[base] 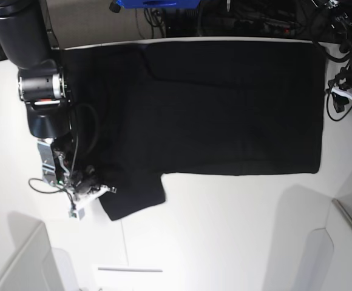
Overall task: Fold the T-shirt properly
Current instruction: 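Move the left gripper to the other hem corner and grasp it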
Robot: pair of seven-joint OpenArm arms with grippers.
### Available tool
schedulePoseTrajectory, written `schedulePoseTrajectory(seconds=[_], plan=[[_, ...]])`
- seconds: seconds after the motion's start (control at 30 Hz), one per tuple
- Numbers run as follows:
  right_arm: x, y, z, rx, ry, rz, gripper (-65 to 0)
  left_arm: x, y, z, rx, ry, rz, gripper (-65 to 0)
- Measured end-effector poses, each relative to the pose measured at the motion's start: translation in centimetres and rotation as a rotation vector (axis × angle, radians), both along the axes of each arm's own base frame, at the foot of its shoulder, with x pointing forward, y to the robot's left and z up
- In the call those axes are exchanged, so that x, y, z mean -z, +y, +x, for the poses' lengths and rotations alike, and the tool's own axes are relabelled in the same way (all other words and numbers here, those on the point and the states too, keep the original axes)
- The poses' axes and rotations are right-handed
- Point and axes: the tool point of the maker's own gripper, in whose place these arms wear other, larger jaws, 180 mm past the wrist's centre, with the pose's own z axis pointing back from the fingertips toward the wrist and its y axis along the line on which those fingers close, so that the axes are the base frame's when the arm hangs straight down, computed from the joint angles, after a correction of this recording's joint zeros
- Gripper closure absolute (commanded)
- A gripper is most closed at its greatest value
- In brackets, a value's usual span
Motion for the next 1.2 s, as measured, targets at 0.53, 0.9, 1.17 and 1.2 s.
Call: schedulePoseTrajectory(seconds=[0.53, 0.9, 1.17, 1.2], plan=[[0.0, 0.1, 0.0, -0.002, 0.002, 0.002, 0.0, 1.0, 3.9, 9.6, 0.007, 0.031, -0.034, -37.0], [0.0, 0.1, 0.0, -0.002, 0.002, 0.002, 0.0, 2.5, 1.3, 16.5, 0.059, 0.050, -0.156, -37.0], [0.0, 0.1, 0.0, -0.001, 0.002, 0.002, 0.0, 5.5, -1.9, 18.8, 0.133, 0.093, -0.188, -37.0], [0.0, 0.0, 0.0, 0.000, 0.002, 0.001, 0.0, 5.4, -2.0, 19.0, 0.138, 0.082, -0.189, -37.0]])
